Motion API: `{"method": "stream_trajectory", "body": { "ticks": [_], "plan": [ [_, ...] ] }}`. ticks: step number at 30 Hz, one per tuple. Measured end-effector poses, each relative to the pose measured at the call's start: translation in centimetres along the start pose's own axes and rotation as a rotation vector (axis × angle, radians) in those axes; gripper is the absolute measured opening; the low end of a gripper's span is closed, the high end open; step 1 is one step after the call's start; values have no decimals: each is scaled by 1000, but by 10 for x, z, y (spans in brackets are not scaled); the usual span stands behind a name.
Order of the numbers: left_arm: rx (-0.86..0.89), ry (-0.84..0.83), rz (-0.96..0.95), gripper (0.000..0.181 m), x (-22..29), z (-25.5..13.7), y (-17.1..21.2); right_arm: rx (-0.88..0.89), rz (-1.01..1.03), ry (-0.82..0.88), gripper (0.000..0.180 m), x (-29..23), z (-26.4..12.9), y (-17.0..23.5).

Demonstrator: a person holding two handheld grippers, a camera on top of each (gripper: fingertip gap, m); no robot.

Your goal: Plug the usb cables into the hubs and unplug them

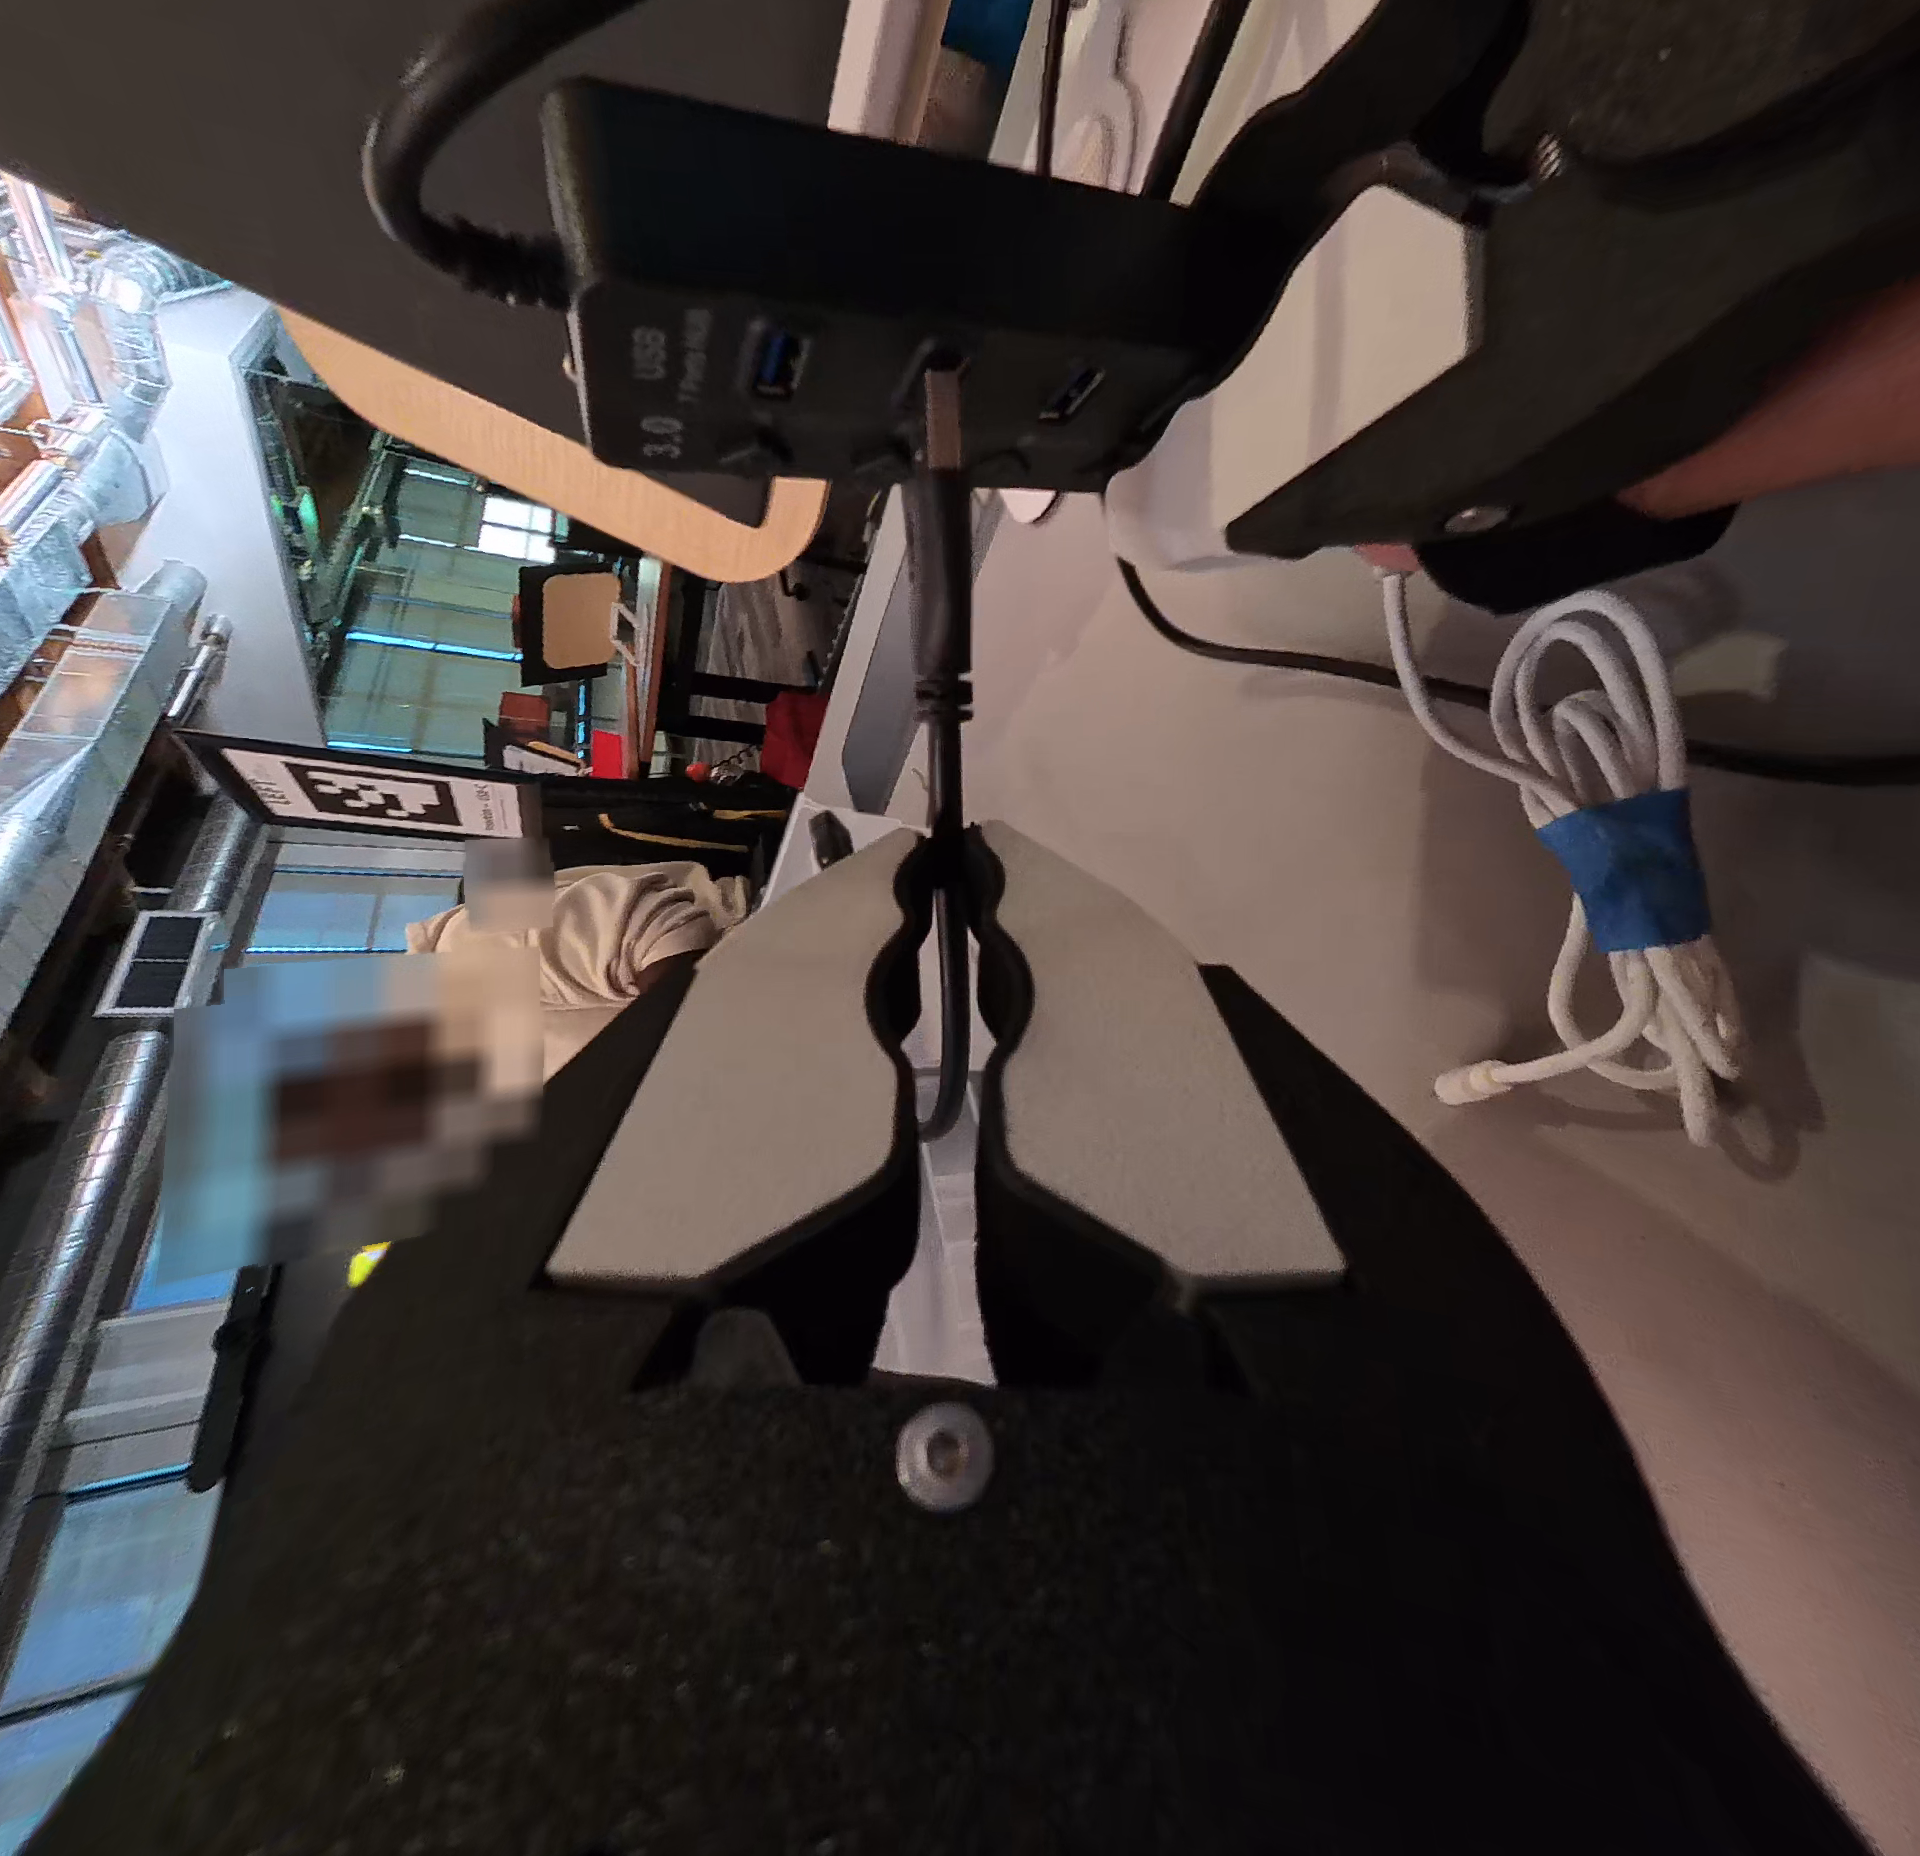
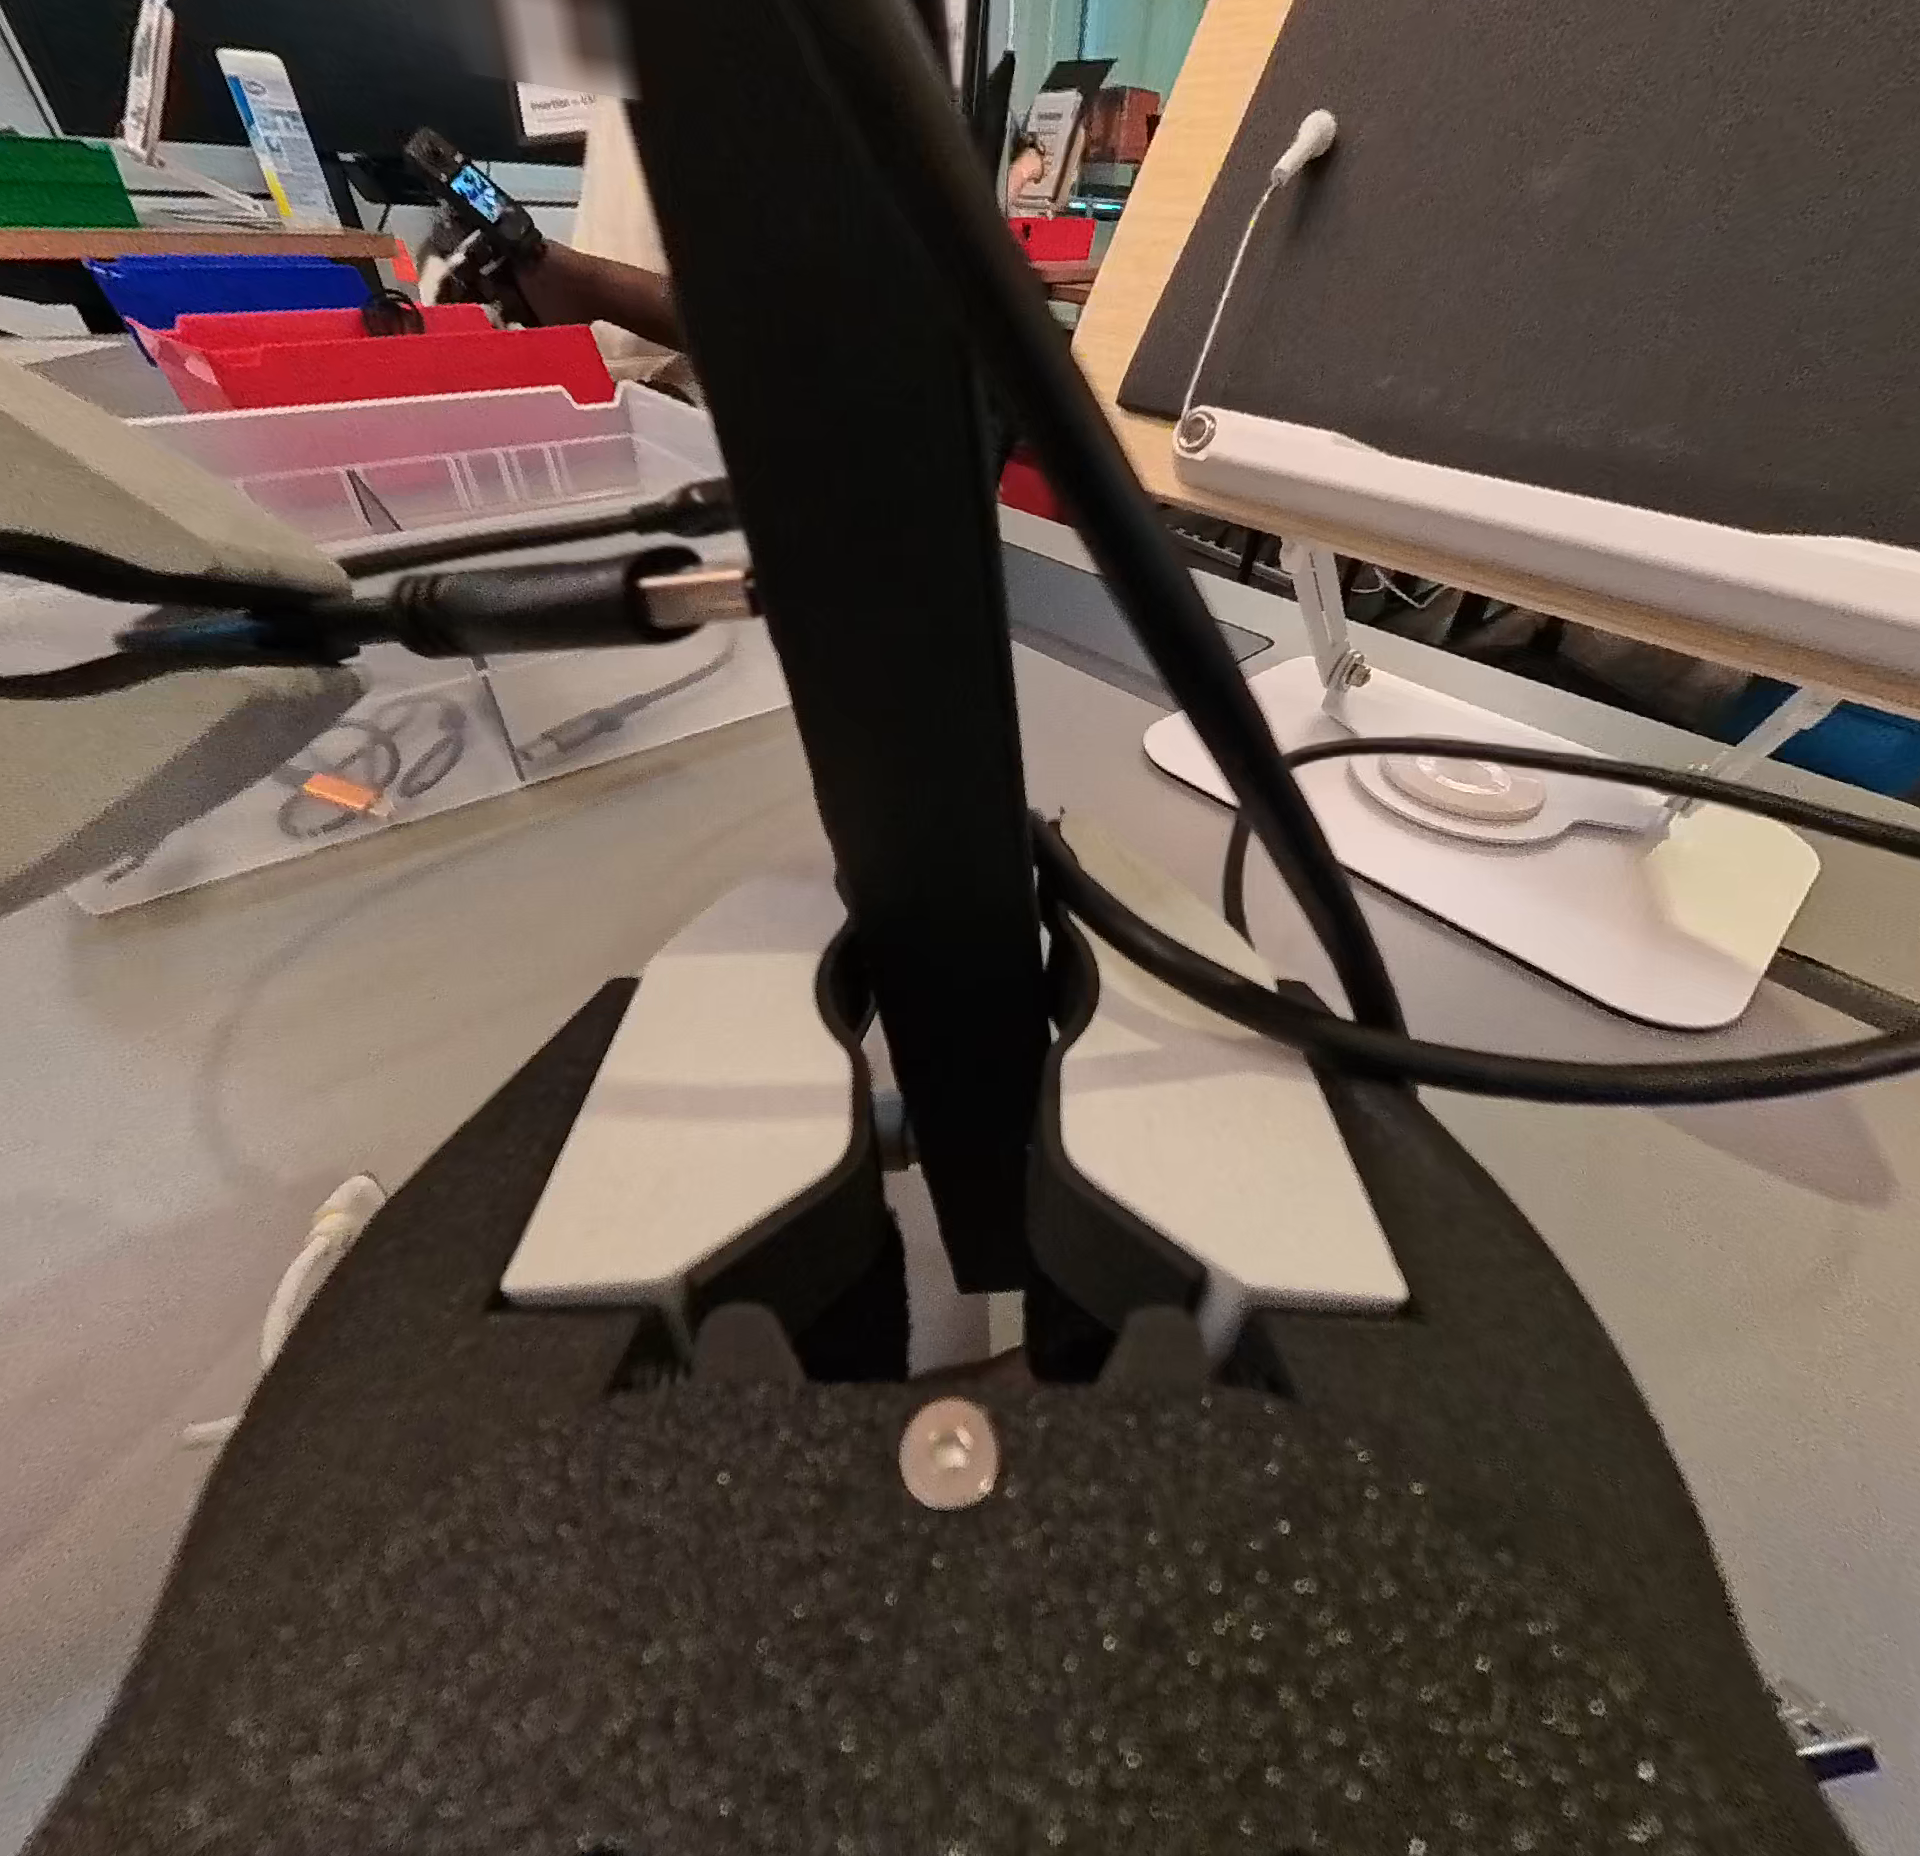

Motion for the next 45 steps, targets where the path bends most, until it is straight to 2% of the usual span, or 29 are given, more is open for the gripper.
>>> {"method": "stream_trajectory", "body": {
  "ticks": [8, 11, 16, 22, 25, 27, 30, 33, 42, 45],
  "plan": [
    [-36, -21, 68, 4, 12, 2, -1, -78, -31, 60, 29, -5, 2, 2],
    [-31, 43, 18, 4, 11, 4, 2, -85, -71, 79, 29, -6, 2, 2],
    [54, 353, -317, 4, -3, 10, 11, -94, -55, 64, 29, -3, 1, 2],
    [192, 875, -850, 5, -19, 28, 29, -48, -71, -17, 29, -6, 0, 0],
    [221, 1007, -959, 5, -17, 35, 36, -56, -89, -23, 29, -10, 1, 0],
    [243, 1003, -960, 5, -16, 35, 36, -62, -83, -28, 29, -10, 2, 1],
    [260, 918, -856, 5, -17, 30, 33, -72, -96, -16, 29, -10, 2, 1],
    [242, 888, -793, 5, -20, 27, 33, -82, -188, 12, 29, -12, 2, 0],
    [229, 931, -824, 4, -20, 29, 37, -85, -191, 8, 29, -17, 3, -3],
    [238, 923, -840, 5, -24, 28, 36, -97, -86, -51, 29, -16, 4, -2]
  ]
}}
Point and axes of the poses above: each gripper's, where its closed fingertips meet, z out along the fingers, y out of its underside, x = y × z across the jaws, the point moved 9 cm from there along -z, back along the fingers, and after that the axes turned 10 degrees about -y, right-handed, at the moved point
